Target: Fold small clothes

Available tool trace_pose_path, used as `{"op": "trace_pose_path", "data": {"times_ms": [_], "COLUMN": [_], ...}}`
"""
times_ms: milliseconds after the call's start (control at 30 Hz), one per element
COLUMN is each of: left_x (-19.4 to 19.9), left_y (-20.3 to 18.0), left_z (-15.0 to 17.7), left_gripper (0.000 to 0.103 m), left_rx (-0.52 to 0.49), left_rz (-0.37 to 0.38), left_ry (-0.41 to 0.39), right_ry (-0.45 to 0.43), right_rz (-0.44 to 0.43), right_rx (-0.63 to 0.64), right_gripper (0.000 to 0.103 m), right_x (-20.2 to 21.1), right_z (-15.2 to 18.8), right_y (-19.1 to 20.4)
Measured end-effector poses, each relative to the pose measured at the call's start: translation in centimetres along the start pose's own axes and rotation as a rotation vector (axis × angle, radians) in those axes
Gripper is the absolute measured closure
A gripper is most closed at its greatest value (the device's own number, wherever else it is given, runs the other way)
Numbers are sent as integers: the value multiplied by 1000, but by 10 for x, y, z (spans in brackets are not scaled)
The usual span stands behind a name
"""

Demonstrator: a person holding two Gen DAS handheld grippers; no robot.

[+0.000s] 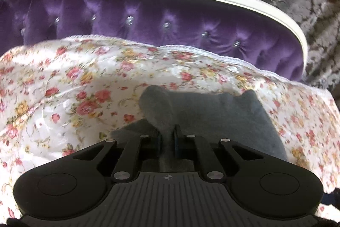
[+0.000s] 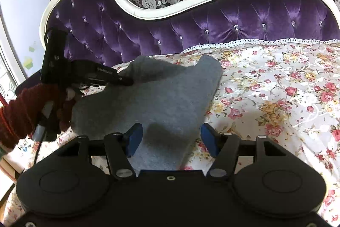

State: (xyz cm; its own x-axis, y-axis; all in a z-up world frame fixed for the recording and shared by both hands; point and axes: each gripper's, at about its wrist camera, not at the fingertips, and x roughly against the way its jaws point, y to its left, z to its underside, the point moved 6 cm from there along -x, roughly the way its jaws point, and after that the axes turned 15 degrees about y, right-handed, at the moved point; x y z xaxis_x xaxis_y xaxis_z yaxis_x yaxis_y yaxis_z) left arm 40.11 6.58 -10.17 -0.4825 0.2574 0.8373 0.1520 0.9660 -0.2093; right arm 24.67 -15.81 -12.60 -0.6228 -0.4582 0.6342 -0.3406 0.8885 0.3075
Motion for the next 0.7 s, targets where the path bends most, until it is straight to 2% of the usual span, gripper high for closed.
{"op": "trace_pose_path", "data": {"times_ms": [333, 467, 533, 633, 700], "left_x": [-12, -10, -6, 12, 31], "left_y": [36, 42, 44, 45, 40], "left_z": [6, 12, 11, 10, 16], "left_gripper": [92, 89, 76, 66, 54], "left_rx": [82, 63, 65, 51, 13], "left_rz": [29, 27, 31, 18, -1], "left_ry": [49, 32, 25, -21, -64], "right_ry": [21, 33, 43, 50, 44], "right_rz": [39, 39, 43, 44, 51], "right_rx": [82, 84, 77, 62, 60], "right_gripper": [37, 36, 36, 35, 28], "right_x": [-8, -11, -13, -13, -10], "right_z": [4, 5, 6, 8, 7], "right_y": [9, 9, 7, 6, 8]}}
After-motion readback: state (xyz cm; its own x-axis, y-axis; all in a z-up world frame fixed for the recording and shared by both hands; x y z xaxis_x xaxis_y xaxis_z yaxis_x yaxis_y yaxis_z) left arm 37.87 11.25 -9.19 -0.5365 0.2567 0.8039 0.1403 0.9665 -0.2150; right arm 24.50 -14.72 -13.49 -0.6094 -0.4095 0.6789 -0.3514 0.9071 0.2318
